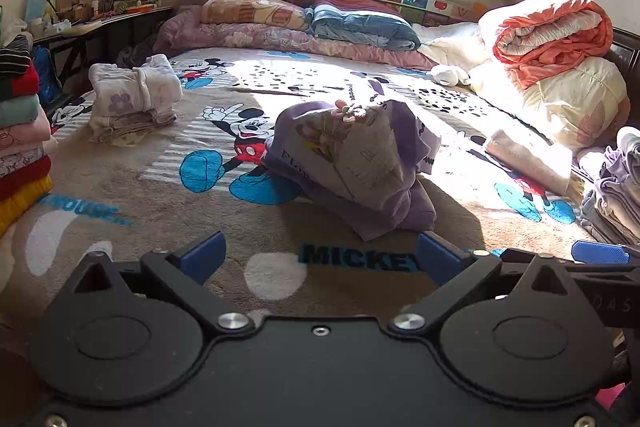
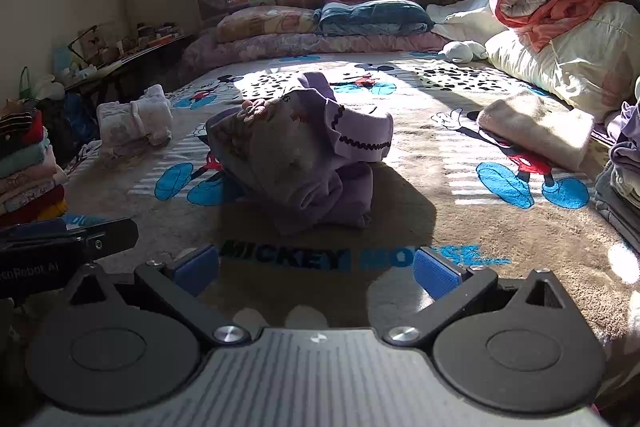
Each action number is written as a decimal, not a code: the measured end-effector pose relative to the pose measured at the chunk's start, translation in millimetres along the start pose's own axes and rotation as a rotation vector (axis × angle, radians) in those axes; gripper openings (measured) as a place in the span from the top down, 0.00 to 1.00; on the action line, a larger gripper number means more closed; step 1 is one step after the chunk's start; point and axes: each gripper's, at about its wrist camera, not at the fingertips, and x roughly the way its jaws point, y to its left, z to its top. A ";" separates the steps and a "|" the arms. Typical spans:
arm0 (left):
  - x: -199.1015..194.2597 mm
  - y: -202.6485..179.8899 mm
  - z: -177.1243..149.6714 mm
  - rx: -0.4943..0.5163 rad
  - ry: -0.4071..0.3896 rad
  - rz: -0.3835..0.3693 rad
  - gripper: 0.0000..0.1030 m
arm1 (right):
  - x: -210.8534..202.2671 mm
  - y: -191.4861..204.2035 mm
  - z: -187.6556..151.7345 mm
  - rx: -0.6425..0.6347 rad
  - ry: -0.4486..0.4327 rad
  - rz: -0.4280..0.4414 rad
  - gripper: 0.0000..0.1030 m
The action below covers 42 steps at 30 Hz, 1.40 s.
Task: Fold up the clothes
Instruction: 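Approach the crumpled lavender sweatshirt with both grippers open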
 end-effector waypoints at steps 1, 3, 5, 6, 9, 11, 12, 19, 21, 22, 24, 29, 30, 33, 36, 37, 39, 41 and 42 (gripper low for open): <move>-0.3 0.4 0.9 0.004 -0.004 0.001 0.00 | 0.1 0.8 0.2 0.006 0.004 0.004 0.00; -0.9 1.1 2.7 0.011 -0.013 0.004 0.00 | 0.4 2.4 0.6 0.016 0.011 0.011 0.00; -1.5 1.8 4.5 0.019 -0.021 0.007 0.00 | 1.5 -0.4 0.1 0.013 0.013 0.011 0.00; -0.5 0.7 3.1 0.019 -0.022 0.008 0.00 | 2.1 -3.1 -0.7 0.012 0.013 0.011 0.00; 2.6 -2.2 -2.4 0.021 -0.021 0.008 0.00 | 2.1 -4.4 -2.2 0.014 0.012 0.012 0.00; 3.9 -3.3 -3.7 0.024 -0.023 0.011 0.00 | 4.1 -5.5 -2.2 0.015 0.012 0.011 0.00; 4.4 -3.8 -4.2 0.025 -0.024 0.013 0.00 | 3.8 -3.3 -2.3 0.016 0.011 0.008 0.00; 6.4 -2.3 -4.3 0.022 -0.014 0.009 0.00 | 4.2 -4.6 -1.9 0.012 0.006 -0.001 0.00; 6.9 -1.9 -4.2 0.021 -0.011 0.008 0.00 | 4.5 -5.3 -2.4 0.012 0.006 0.001 0.00; 7.5 -1.7 -4.2 0.020 -0.010 0.008 0.00 | 4.8 -5.8 -2.5 0.013 0.006 0.002 0.00; 8.1 -1.7 -4.3 0.019 -0.008 0.008 0.00 | 5.8 -6.5 -2.7 0.011 0.007 0.003 0.00; 9.3 -1.8 -4.5 0.016 -0.004 0.011 0.00 | 5.8 -3.6 -3.0 0.009 0.007 0.004 0.00; 9.6 -1.9 -4.5 0.016 -0.003 0.011 0.00 | 6.1 -3.4 -2.9 0.009 0.007 0.006 0.00; 9.6 -1.7 -4.5 0.012 -0.006 0.006 0.00 | 7.0 -2.4 -3.4 0.008 0.011 0.010 0.00; 10.1 -1.9 -5.4 0.011 -0.006 0.007 0.00 | 7.4 -1.4 -3.7 0.007 0.013 0.014 0.00; 10.6 -1.9 -5.7 0.011 -0.005 0.007 0.00 | 6.9 -0.9 -3.3 0.006 0.012 0.015 0.00; 10.7 -1.1 -5.6 0.010 -0.003 0.007 0.00 | 6.1 -0.6 -2.7 0.004 0.010 0.015 0.00; 10.3 -0.9 -5.1 0.010 -0.003 0.006 0.00 | 5.5 -0.9 -2.3 0.004 0.009 0.015 0.00; 10.2 -0.9 -5.1 0.010 -0.004 0.006 0.00 | 5.2 -1.1 -2.3 0.004 0.009 0.015 0.00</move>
